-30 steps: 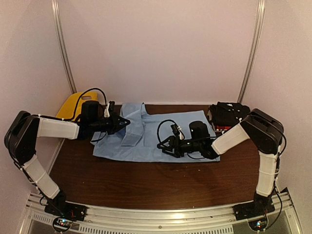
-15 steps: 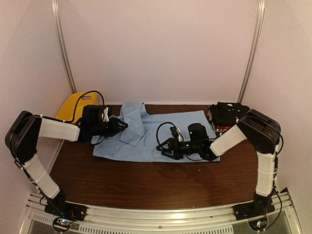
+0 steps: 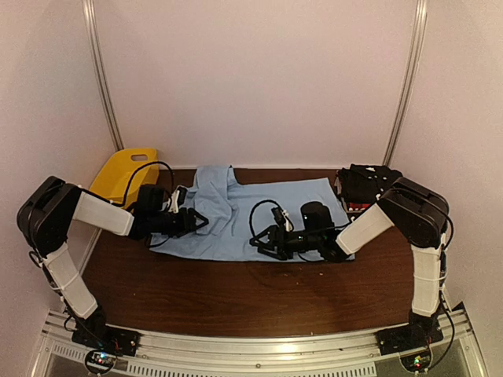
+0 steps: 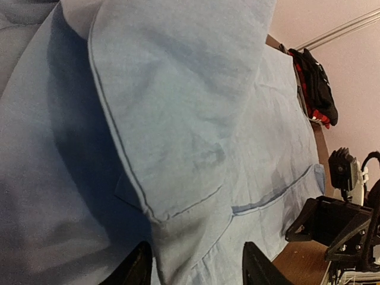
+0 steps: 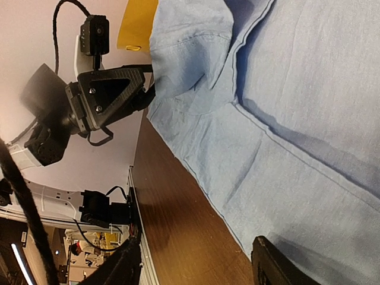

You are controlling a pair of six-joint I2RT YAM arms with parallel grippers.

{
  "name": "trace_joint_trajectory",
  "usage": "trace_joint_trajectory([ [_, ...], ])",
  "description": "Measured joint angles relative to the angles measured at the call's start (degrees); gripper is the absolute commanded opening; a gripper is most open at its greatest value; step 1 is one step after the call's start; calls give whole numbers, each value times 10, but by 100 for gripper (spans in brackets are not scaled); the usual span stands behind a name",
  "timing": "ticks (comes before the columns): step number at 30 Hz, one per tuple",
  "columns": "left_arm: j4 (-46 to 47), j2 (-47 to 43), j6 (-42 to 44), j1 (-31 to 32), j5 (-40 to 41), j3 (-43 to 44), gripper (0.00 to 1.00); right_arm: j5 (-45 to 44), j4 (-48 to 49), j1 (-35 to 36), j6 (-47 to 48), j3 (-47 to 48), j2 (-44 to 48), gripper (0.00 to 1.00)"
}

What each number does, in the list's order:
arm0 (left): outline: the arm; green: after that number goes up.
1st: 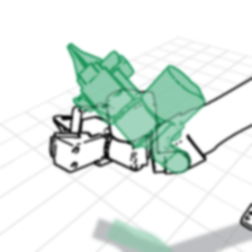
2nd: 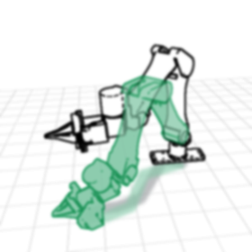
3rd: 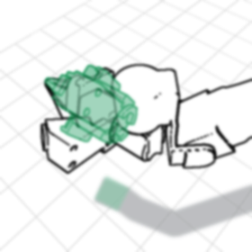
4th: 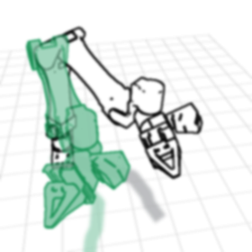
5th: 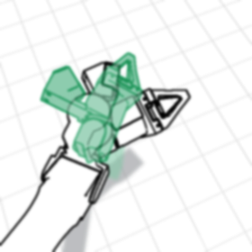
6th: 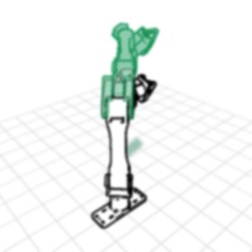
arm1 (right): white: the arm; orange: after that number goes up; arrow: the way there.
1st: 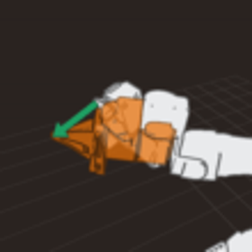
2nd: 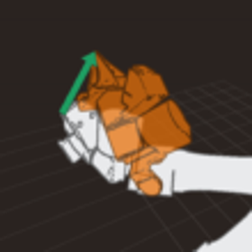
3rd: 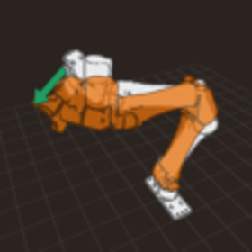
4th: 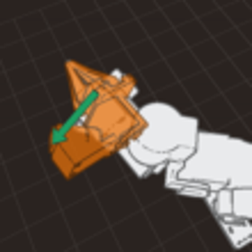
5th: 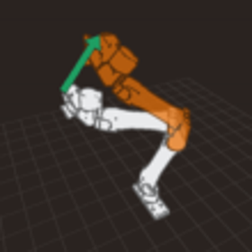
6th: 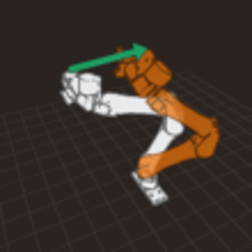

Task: Fold and stack the long sleeve shirts
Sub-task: Pick up the sleeve from the 1/3-folded shirt, then pass from the left arm to the right

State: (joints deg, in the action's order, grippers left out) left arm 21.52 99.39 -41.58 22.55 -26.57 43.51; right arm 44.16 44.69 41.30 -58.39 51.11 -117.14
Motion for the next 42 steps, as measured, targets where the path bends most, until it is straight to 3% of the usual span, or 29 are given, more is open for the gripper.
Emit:
trace_joint_trajectory([
  [4, -16, 5, 21, 0, 13, 3, 53, 0, 3, 4, -2, 0, -4, 65],
  [9, -19, 14, 37, 0, 19, 9, 42, 0, 10, 11, -6, 0, -16, 65],
  [17, -10, 50, 34, 0, -14, 17, 0, 0, 17, 15, -14, 0, -23, 65],
  [25, -4, 27, 14, -10, -76, 65, 0, -1, 5, 15, -4, -1, -17, 66],
  [32, 51, -18, -75, -50, -142, 147, 0, -7, -39, 15, 27, 0, 13, 66],
  [42, 127, 16, -175, -87, -197, 244, 0, -7, -55, 15, 36, 0, 15, 66],
])
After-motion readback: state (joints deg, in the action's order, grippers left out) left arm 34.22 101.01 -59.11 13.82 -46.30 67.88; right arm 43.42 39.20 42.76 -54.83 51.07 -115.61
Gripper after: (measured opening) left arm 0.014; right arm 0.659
